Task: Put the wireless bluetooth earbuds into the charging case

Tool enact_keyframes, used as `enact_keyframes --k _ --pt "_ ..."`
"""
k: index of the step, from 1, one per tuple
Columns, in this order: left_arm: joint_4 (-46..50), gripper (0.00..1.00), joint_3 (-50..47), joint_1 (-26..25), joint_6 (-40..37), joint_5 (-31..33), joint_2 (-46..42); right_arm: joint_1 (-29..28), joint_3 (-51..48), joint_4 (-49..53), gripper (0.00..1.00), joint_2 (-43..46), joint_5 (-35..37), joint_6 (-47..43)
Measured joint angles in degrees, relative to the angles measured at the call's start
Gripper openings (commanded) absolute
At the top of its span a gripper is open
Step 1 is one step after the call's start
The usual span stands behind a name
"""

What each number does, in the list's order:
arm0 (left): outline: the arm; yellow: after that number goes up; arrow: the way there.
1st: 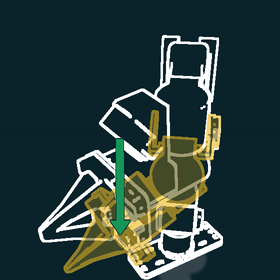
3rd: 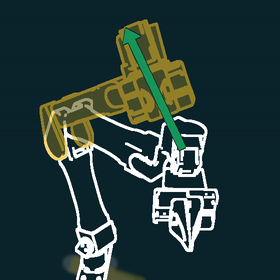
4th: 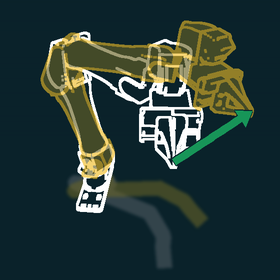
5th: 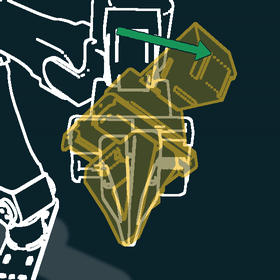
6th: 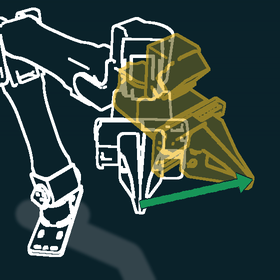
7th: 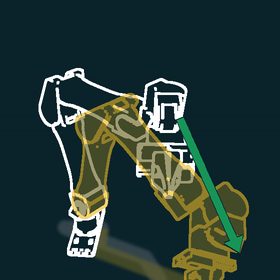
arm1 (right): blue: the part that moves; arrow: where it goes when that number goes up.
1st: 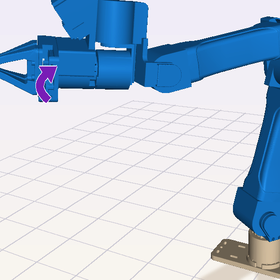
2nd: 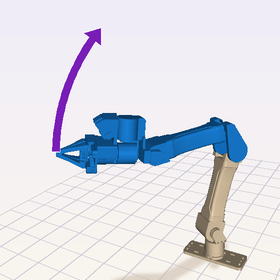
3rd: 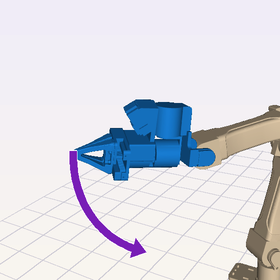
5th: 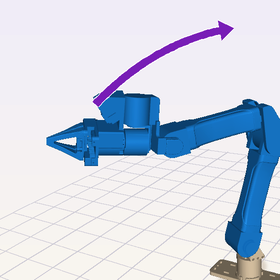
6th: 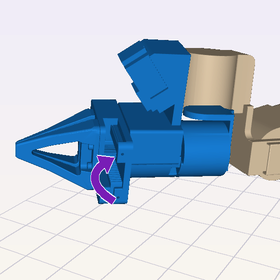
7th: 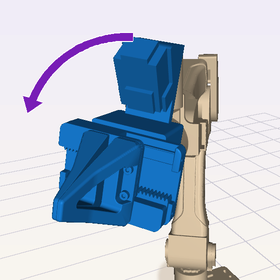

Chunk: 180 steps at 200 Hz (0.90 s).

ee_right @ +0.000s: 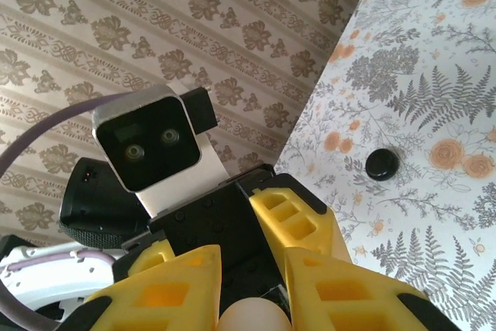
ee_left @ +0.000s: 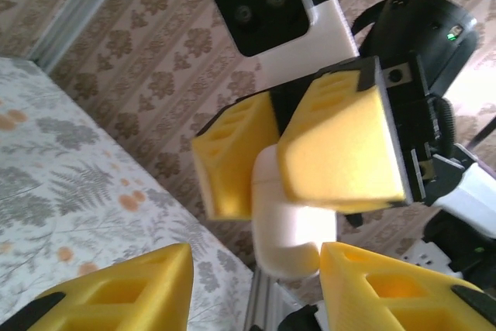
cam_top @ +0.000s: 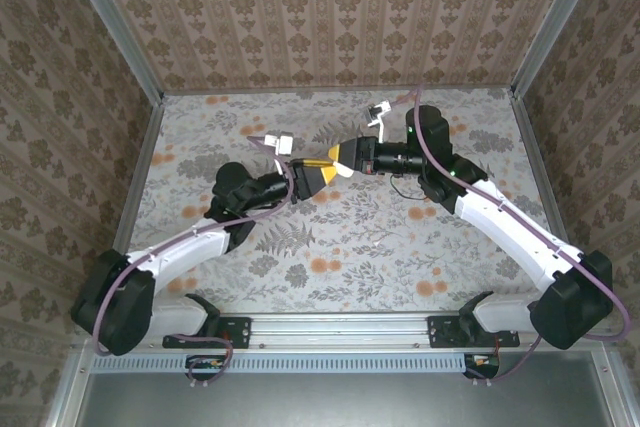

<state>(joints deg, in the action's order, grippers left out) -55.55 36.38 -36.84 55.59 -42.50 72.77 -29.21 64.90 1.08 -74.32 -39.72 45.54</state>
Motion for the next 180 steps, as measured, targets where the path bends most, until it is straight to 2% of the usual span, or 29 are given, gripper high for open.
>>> enact_keyframes --k 62,111,123,141,159,180 --pt "-3.34 0.40 1.66 -1.20 3.45 -1.68 1.88 0.11 0.02 -1.57 0.00 0.00 -1.05 -0.79" --pt "-6.29 0.17 3.15 -2.08 6.38 -2.82 4.46 0.37 0.66 -2.45 0.03 -0.04 -1.51 -0.90" --pt "-7.15 0.12 3.23 -2.05 7.04 -2.82 4.55 0.48 0.94 -2.64 0.10 -0.04 -1.84 -1.07" --pt "-7.74 0.10 3.30 -1.97 7.39 -2.86 4.52 0.46 1.29 -2.67 0.28 -0.04 -2.14 -1.36" --pt "-7.54 0.08 3.30 -1.73 6.95 -2.78 4.50 0.28 1.44 -2.19 0.51 -0.04 -1.92 -1.64" --pt "-7.13 0.06 2.47 -1.29 5.38 -2.25 3.76 -0.09 1.84 -0.55 0.55 0.11 -1.38 -1.68"
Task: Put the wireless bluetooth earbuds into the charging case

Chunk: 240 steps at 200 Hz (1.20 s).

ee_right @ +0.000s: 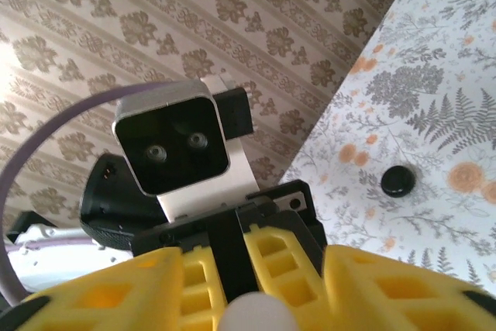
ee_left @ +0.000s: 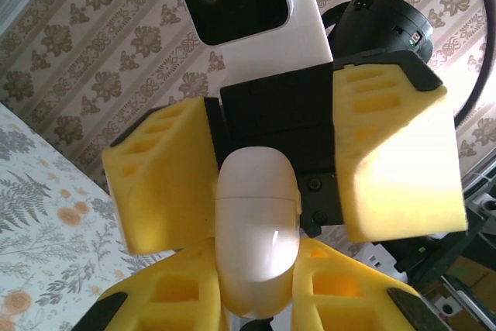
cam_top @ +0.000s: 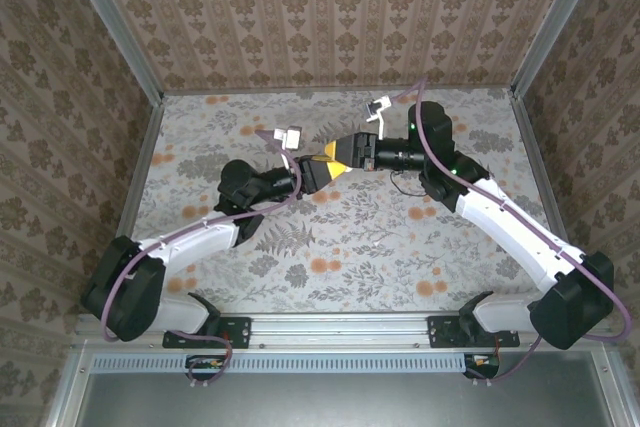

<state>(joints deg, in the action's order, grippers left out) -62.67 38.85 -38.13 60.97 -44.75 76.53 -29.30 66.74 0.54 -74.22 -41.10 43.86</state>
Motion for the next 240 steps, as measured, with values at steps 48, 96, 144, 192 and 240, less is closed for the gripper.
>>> enact_keyframes --k 48,96,144,192,240 --pt "3.87 0.05 -3.85 1.22 -8.20 2.32 -7.15 0.13 0.07 1.18 0.49 2.03 -0.17 1.22" --pt "4.59 0.05 -6.34 1.20 -14.34 4.02 -11.96 -0.31 -0.04 -2.19 0.42 2.27 -3.21 2.80" --pt "4.28 0.04 -6.38 1.20 -14.47 4.24 -12.07 -1.95 -0.37 -4.76 0.39 2.03 -3.98 2.43" --pt "3.30 0.04 -6.54 1.27 -13.62 4.20 -12.26 -2.27 -0.50 -5.49 0.32 1.73 -3.91 1.09" --pt "3.50 0.04 -6.54 1.46 -12.94 4.07 -12.31 -2.73 -0.57 -5.79 0.38 1.73 -3.93 -0.26"
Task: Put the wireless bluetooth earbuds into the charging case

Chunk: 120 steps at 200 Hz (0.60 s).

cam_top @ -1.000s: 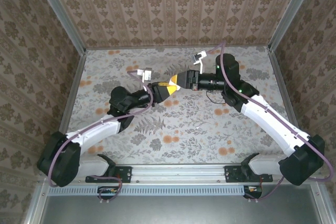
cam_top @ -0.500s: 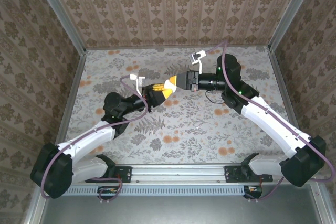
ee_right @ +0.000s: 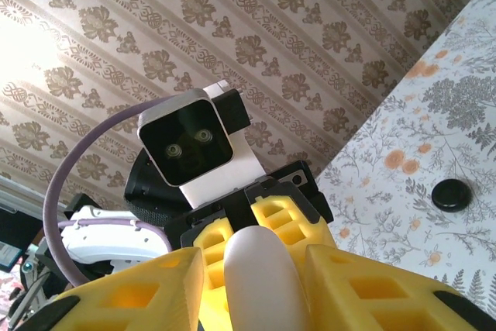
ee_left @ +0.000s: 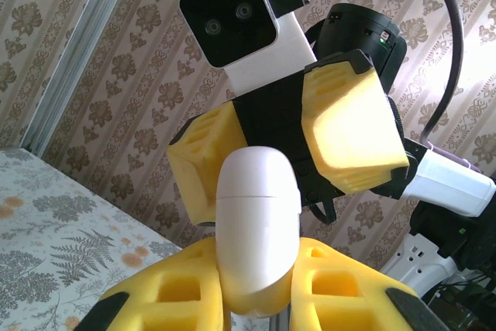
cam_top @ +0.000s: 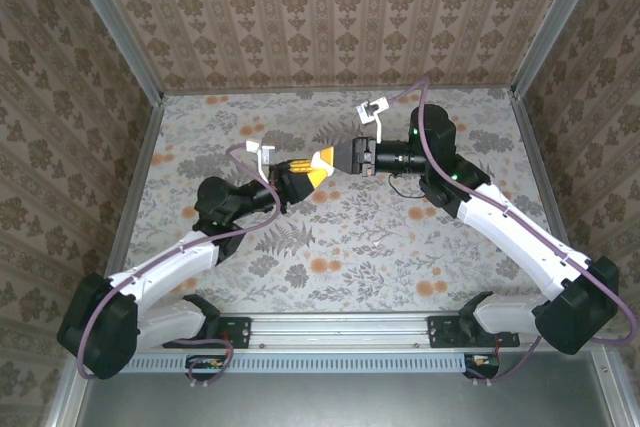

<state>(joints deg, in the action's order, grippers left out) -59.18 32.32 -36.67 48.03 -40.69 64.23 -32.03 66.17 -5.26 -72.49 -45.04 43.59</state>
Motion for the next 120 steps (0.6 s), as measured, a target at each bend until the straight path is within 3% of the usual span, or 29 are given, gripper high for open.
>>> enact_keyframes --k 22,81,120 --pt "-0.33 0.04 0.00 0.00 0.35 -0.13 -0.02 -0.02 0.00 0.09 0.34 0.00 0.11 -0.61" --pt "-0.42 0.04 0.00 0.00 0.87 -0.11 0.00 -1.29 0.00 0.70 0.44 -0.39 -0.24 -2.89" --pt "-0.44 0.03 -0.02 0.39 1.84 -0.39 0.00 -1.18 0.00 0.94 0.24 -0.87 0.26 -4.48"
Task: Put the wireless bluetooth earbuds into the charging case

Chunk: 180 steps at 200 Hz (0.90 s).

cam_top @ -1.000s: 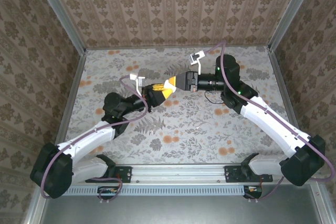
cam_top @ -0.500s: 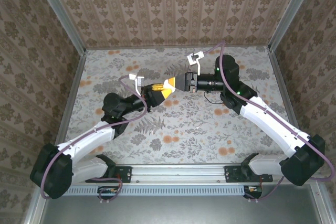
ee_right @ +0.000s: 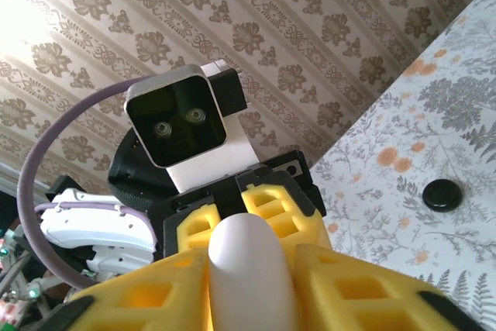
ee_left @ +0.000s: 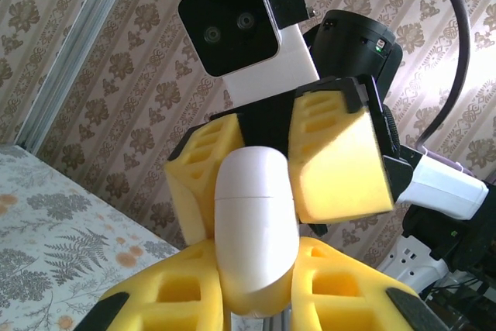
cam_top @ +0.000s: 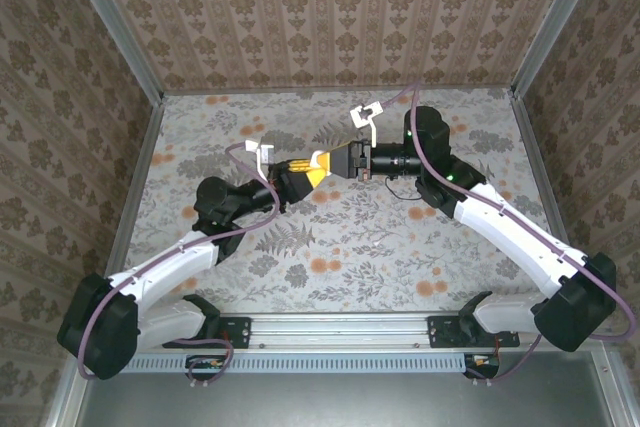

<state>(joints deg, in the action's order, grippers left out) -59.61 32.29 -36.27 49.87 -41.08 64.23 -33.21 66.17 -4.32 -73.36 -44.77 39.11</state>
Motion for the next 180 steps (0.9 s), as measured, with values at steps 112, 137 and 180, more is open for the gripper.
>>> enact_keyframes --k 112,137,180 --pt "10.49 0.55 0.17 7.02 -1.53 -6.25 -5.97 -0.33 5.31 13.92 0.10 -0.22 -3.21 -12.81" --pt "14.14 0.53 1.46 7.52 -3.26 -10.16 -6.88 -0.44 6.69 16.79 0.10 -0.22 -5.49 -16.46" --pt "13.99 0.51 3.39 6.99 -3.41 -14.69 -5.14 -0.28 7.41 18.23 0.10 -0.42 -7.10 -19.34"
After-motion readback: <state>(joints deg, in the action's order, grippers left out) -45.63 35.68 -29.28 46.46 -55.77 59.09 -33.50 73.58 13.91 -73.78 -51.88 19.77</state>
